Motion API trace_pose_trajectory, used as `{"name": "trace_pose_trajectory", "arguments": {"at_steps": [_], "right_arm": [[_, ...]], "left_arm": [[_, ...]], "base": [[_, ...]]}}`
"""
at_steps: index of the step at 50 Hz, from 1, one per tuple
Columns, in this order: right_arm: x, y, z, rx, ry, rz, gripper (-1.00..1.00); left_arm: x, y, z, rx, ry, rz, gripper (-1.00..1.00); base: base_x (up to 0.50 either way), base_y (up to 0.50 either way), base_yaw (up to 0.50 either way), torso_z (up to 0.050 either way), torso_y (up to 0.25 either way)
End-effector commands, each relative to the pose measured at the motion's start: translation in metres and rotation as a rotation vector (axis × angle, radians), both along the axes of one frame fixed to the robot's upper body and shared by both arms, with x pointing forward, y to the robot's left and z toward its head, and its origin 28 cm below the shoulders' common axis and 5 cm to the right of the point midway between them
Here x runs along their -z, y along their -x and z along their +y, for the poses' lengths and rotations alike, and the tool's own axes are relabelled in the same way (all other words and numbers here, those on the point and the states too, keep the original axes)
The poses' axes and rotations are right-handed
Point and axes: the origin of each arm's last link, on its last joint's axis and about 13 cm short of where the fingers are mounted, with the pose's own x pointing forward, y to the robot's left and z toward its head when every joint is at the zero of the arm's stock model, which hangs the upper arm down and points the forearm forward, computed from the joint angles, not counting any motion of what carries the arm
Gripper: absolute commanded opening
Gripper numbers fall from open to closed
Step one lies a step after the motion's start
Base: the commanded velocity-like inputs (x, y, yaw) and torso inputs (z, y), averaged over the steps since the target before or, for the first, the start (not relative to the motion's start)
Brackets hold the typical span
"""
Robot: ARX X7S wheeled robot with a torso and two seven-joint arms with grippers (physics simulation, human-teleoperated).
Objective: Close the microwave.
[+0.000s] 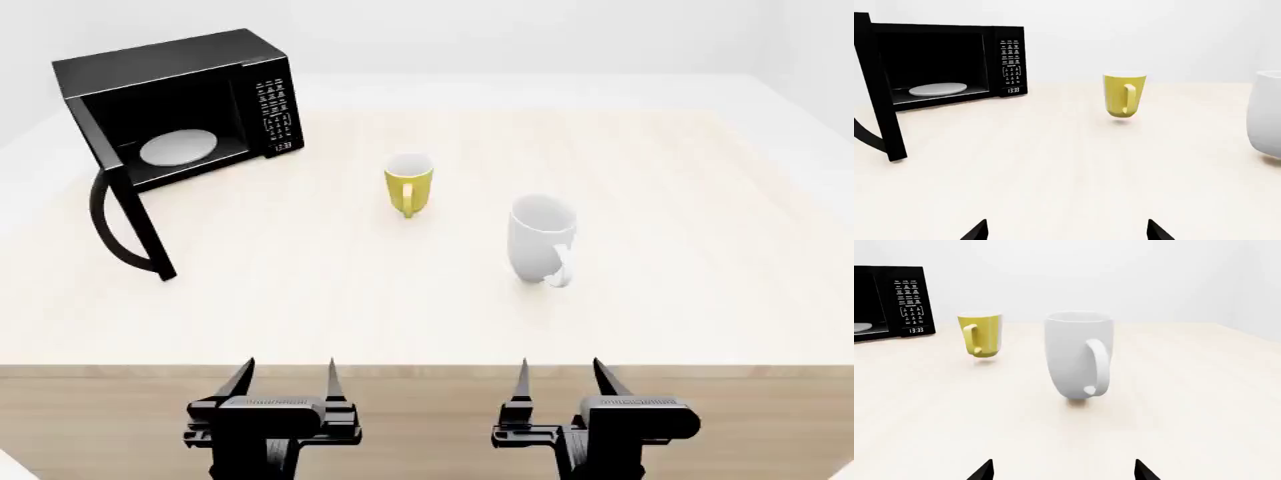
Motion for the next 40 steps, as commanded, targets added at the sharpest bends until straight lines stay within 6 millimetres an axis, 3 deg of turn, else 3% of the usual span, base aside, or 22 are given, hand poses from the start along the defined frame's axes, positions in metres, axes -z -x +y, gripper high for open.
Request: {"name": "trace_pose_trajectory", "arguments": {"at_steps": [1,15,40], "right_arm": [[-0.001,0.0,-0.001,0.004,-0.005,-0.005,1.0],[-0.01,0.003,-0.002,0.001,-0.029,-0.009,1.0],[-0.055,0.022,-0.004,-0.001,-0.02,0.018,1.0]], "left_arm": [[-0.001,0.001,0.0,0.001,-0.003,0.001,1.0],[-0.002,0.003,-0.002,0.013,-0.009,0.015,1.0],[-0.048,0.016,0.003,0.03,-0.041,0.038,1.0]], "base": [[0.0,0.0,0.0,0.0,0.0],[0.0,0.0,0.0,0.0,0.0],[0.0,0.0,0.0,0.0,0.0]]}}
